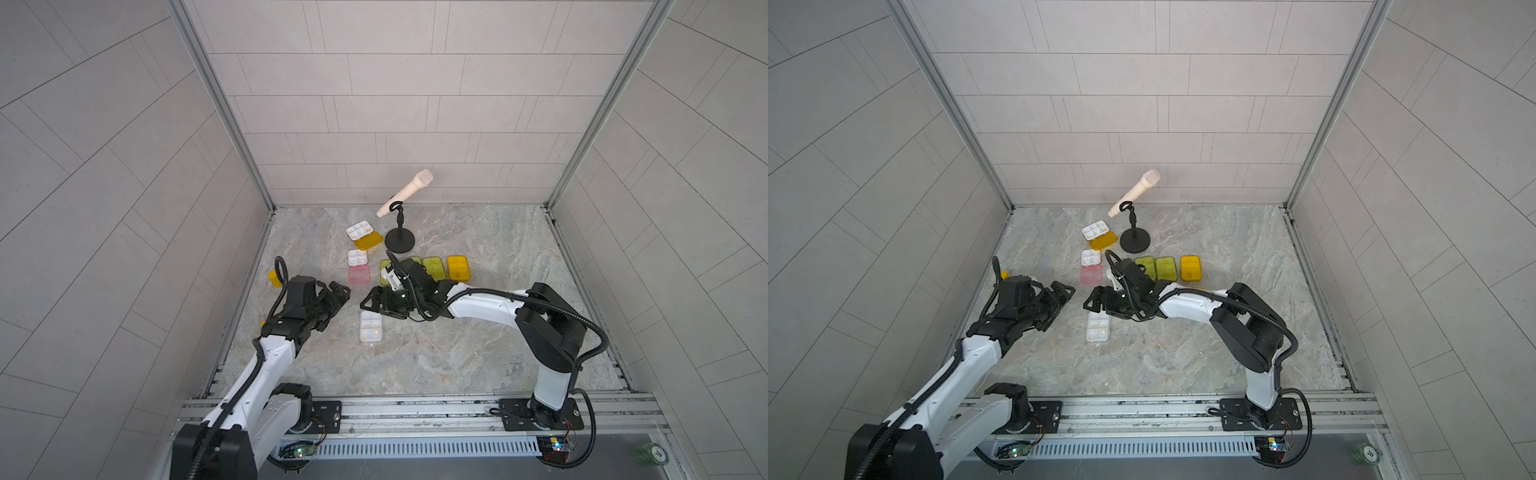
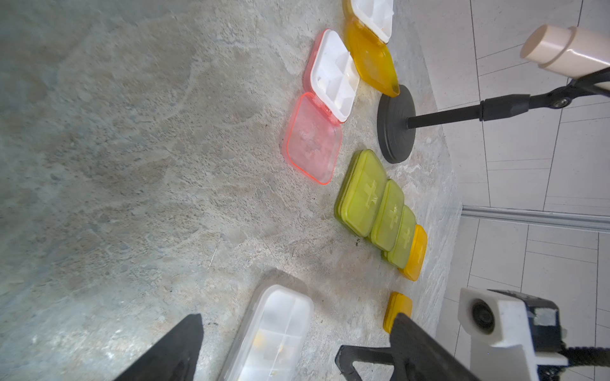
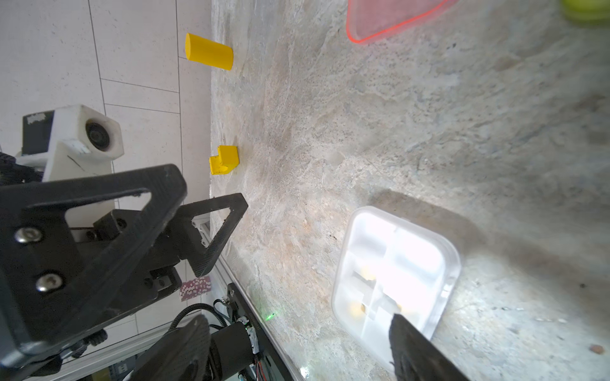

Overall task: Close pillboxes
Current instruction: Close the lid on the pillbox.

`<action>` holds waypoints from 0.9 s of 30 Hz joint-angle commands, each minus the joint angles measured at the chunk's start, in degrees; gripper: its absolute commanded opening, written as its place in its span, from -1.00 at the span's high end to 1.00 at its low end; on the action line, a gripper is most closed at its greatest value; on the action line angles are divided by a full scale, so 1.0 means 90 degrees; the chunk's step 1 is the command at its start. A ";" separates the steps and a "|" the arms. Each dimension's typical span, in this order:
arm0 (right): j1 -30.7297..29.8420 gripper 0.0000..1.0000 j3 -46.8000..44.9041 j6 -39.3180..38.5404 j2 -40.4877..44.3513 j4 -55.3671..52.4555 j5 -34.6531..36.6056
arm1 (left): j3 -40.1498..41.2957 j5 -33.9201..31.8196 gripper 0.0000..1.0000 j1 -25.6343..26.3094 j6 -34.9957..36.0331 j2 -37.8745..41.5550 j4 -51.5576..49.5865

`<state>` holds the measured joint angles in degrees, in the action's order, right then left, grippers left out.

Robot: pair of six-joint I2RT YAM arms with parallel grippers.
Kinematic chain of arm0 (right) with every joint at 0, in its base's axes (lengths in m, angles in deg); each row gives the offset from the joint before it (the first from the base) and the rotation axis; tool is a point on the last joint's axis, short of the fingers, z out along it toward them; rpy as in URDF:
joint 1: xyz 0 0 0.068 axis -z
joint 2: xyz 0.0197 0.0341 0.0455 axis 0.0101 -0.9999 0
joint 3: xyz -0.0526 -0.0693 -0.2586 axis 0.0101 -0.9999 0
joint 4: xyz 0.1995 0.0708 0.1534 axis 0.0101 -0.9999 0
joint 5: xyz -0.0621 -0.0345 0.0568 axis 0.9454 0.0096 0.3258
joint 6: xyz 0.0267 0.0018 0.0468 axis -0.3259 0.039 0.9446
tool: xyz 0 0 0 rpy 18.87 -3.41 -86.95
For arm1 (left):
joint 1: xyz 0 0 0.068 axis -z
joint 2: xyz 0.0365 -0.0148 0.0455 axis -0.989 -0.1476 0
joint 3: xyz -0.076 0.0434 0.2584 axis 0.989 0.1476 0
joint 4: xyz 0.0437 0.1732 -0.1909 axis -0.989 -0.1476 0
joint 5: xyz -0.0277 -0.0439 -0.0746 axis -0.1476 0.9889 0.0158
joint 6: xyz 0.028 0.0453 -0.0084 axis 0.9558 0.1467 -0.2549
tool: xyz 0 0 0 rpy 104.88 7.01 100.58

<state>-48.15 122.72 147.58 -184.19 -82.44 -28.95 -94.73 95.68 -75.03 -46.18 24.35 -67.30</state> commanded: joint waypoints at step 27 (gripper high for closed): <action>-0.0690 -0.72 0.1948 -0.1881 -0.0592 -0.4038 0.2977 | -0.3112 0.2481 -0.87 -0.0717 -0.0349 -0.2965 0.1581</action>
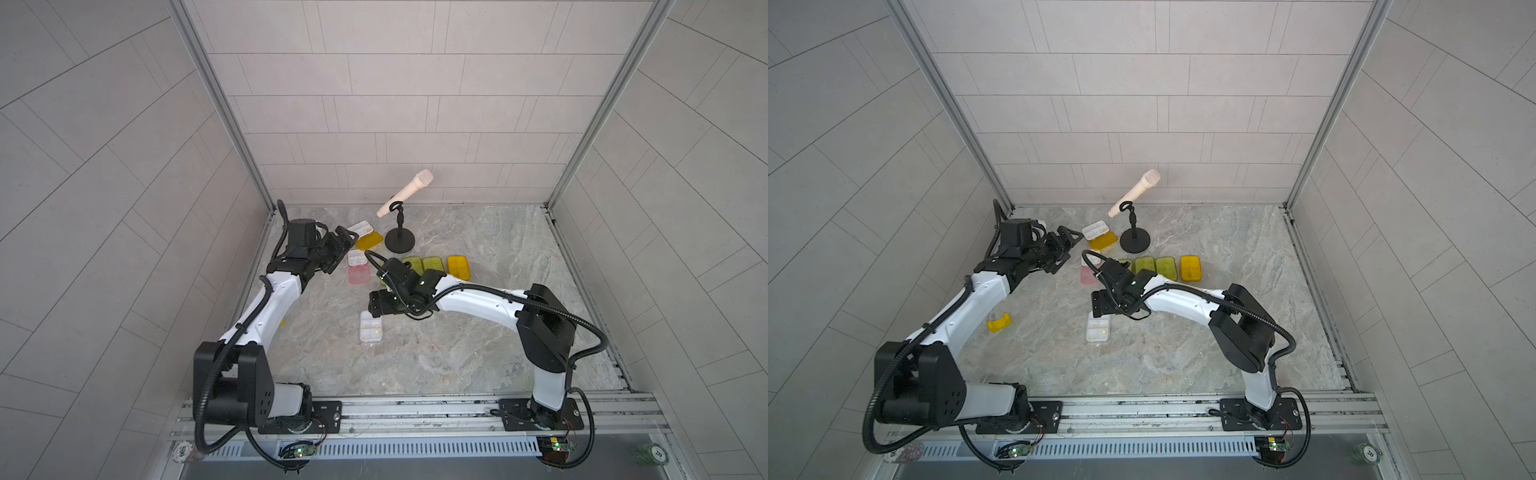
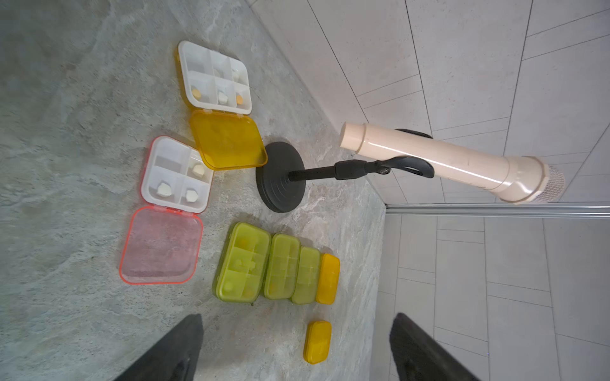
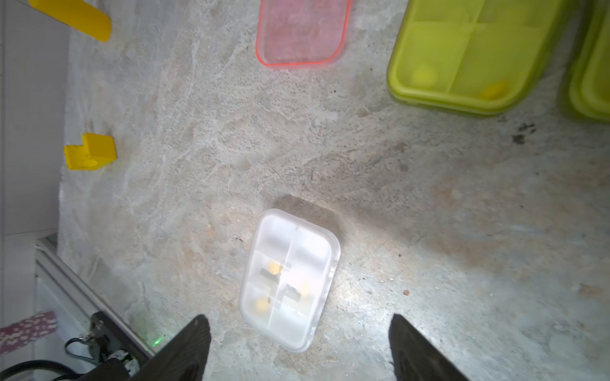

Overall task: Close pillboxes
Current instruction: Close the lid on the pillbox.

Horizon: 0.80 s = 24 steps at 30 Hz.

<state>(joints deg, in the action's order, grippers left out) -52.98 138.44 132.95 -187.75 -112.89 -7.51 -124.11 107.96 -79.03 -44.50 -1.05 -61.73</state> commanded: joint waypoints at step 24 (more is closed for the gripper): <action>-0.0445 -0.70 0.0837 -0.0606 -0.1182 -0.1279 0.1055 | 0.0802 0.1754 -0.85 -0.0548 -0.1364 -0.0358 0.2089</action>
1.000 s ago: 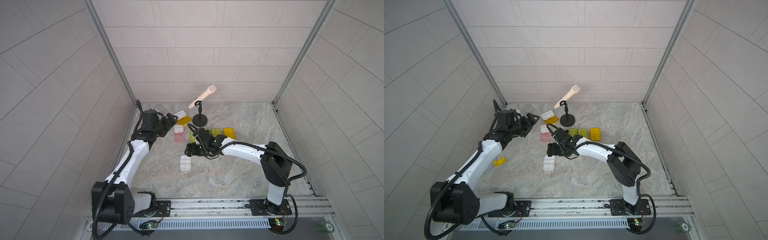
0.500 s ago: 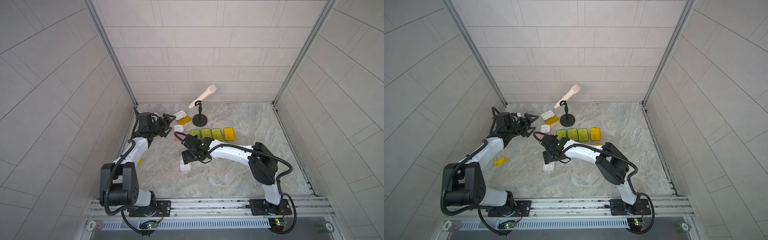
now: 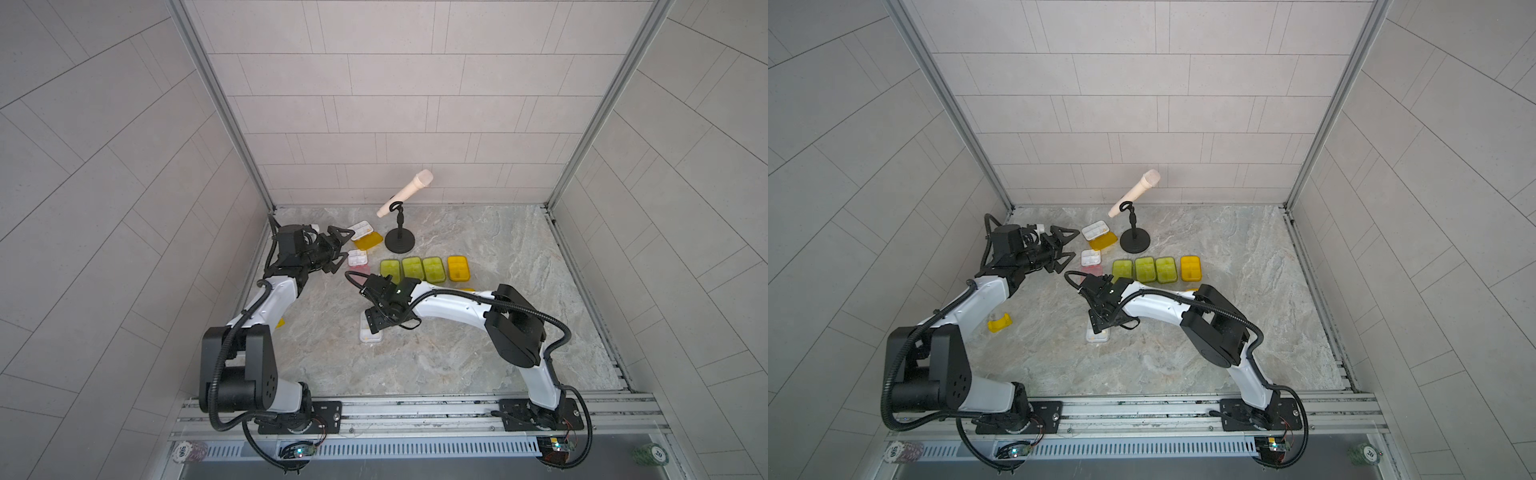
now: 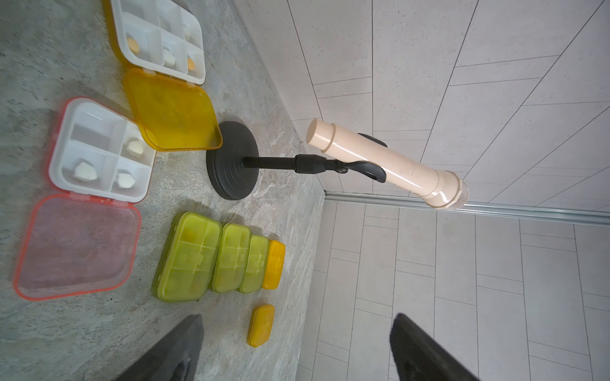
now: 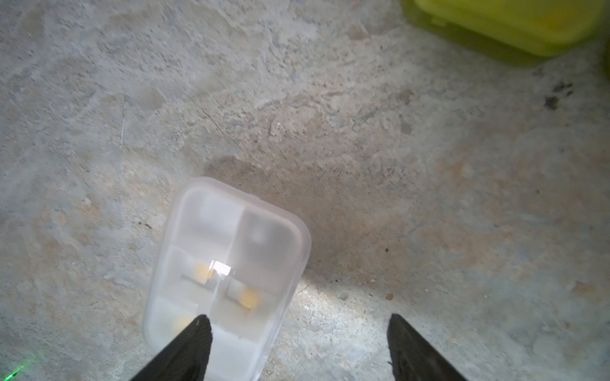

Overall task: Close pillboxes
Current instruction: Close the lid on the pillbox.

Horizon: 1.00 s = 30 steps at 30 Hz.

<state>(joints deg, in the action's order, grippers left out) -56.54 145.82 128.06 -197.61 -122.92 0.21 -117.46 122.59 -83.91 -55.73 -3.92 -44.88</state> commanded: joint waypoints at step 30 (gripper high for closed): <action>-0.0285 -0.68 -0.0012 0.0032 -0.0571 -0.0372 0.0846 | 0.0097 0.0082 -0.85 -0.0024 -0.0105 -0.0063 0.0207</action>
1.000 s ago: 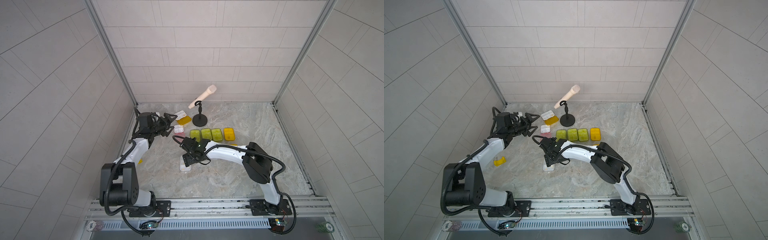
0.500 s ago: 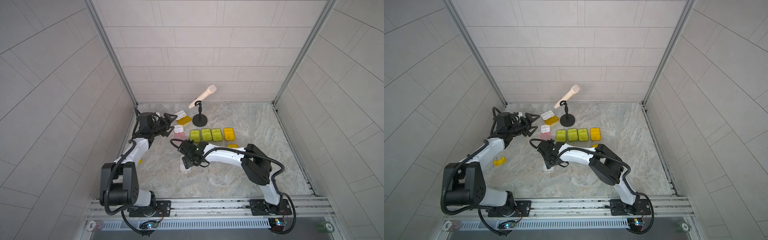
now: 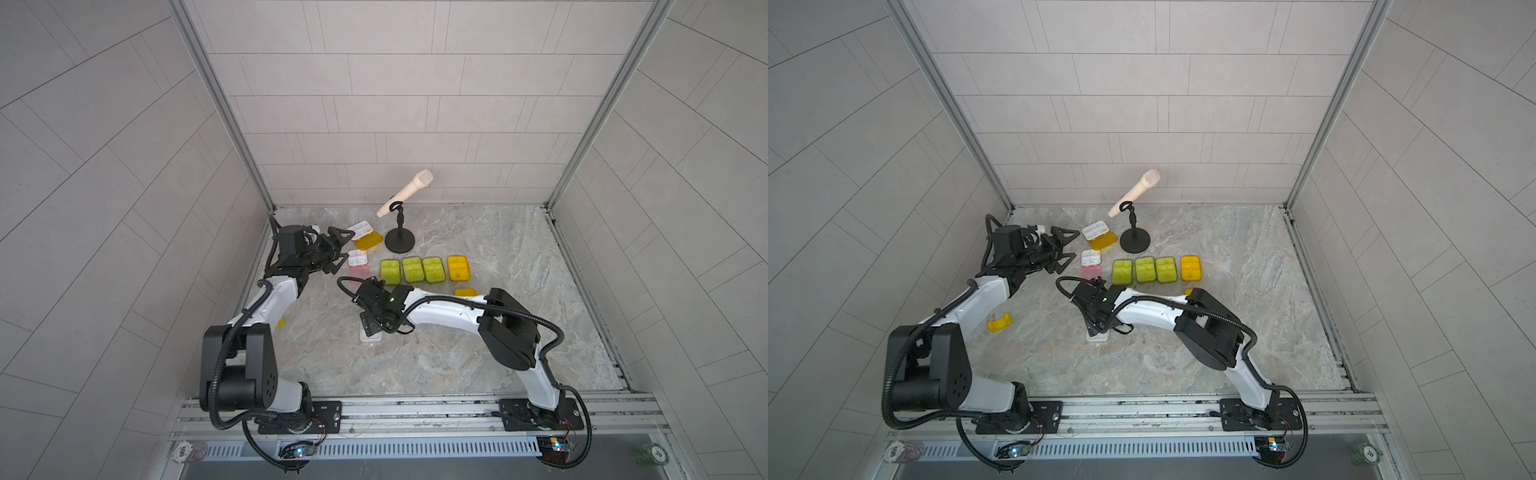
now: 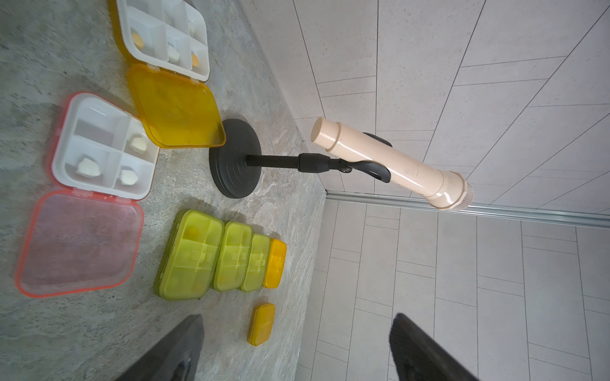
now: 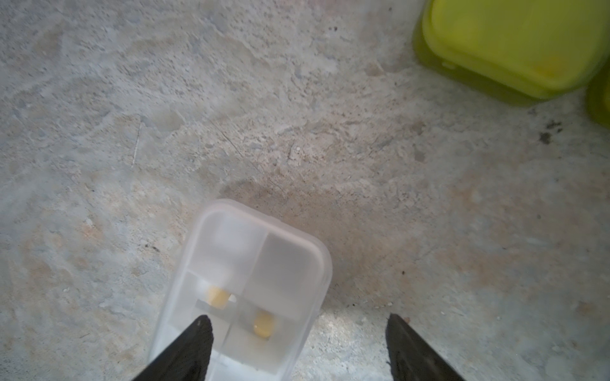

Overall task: Close pillboxes
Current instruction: Close the lid on the pillbox, then pick up the pillbox at the center of the board.

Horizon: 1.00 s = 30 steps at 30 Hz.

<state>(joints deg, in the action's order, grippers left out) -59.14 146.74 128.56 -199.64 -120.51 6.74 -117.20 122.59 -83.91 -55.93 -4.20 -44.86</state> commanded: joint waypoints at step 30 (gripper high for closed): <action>-0.0152 -0.57 0.0508 0.0480 -0.0544 -0.0403 0.0161 | 0.0128 -0.0085 -0.83 -0.0242 -0.0024 -0.0071 0.0068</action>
<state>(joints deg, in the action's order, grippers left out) -60.63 154.11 131.34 -206.26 -122.77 5.87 -116.50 121.49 -85.63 -55.90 -4.68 -44.94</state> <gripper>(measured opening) 0.796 0.917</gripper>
